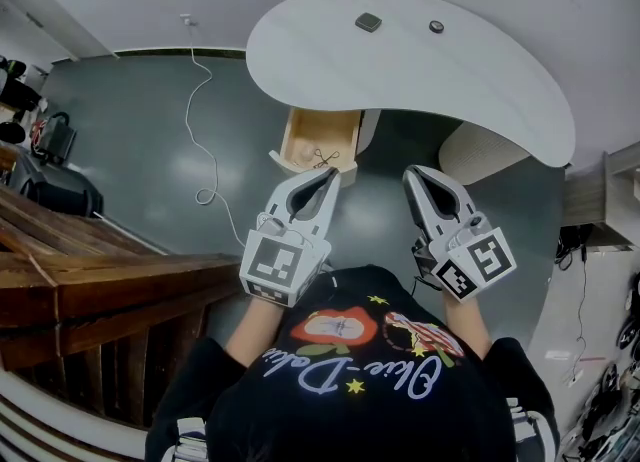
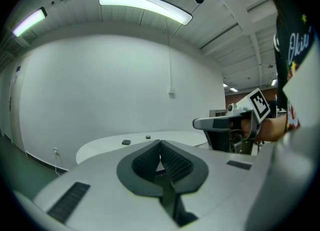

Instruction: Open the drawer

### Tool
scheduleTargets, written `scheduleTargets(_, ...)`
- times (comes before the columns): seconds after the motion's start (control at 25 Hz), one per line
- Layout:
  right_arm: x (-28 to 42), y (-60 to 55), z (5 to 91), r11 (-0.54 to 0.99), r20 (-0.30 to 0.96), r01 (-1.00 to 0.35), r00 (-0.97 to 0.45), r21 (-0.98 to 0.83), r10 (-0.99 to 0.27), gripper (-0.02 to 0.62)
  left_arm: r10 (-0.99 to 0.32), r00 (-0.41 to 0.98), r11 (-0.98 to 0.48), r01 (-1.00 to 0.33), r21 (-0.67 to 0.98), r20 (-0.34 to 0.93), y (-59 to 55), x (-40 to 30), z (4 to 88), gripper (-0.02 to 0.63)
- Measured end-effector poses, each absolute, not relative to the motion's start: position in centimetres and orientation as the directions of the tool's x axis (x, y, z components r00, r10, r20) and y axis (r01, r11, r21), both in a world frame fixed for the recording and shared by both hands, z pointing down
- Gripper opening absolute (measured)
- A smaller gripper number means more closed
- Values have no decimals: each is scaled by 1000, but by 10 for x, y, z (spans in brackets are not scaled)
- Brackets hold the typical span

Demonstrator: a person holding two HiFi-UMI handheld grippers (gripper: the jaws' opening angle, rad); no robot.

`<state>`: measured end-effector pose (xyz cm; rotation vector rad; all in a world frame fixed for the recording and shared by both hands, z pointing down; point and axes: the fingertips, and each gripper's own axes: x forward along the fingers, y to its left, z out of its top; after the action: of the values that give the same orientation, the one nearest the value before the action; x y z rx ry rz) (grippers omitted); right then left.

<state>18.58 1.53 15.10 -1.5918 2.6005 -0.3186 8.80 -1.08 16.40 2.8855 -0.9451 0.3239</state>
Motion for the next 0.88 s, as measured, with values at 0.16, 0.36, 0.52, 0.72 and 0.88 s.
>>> scheduleTargets(0.16,188,14,151,437,44,-869,-458,-233,-888,0,-575,785,-804,-595,20,232,-12,88,165,5)
scheduleTargets(0.36,193,13,151,434,39,-862,-459,-262,-887,0,-571,786,-806,-592,23,236,-12,91,166,5)
scheduleTargets(0.52,194,13,151,435,32,-857,-461,-277,-887,0,-575,783,-803,-596,23,235,-12,90,167,5)
scheduleTargets(0.72,194,15,150,434,27,-854,-461,-288,-887,0,-577,781,-800,-599,27,237,-11,89,168,5)
scheduleTargets(0.88,195,17,150,433,22,-851,-459,-297,-888,0,-579,779,-799,-601,24,239,-9,88,168,5)
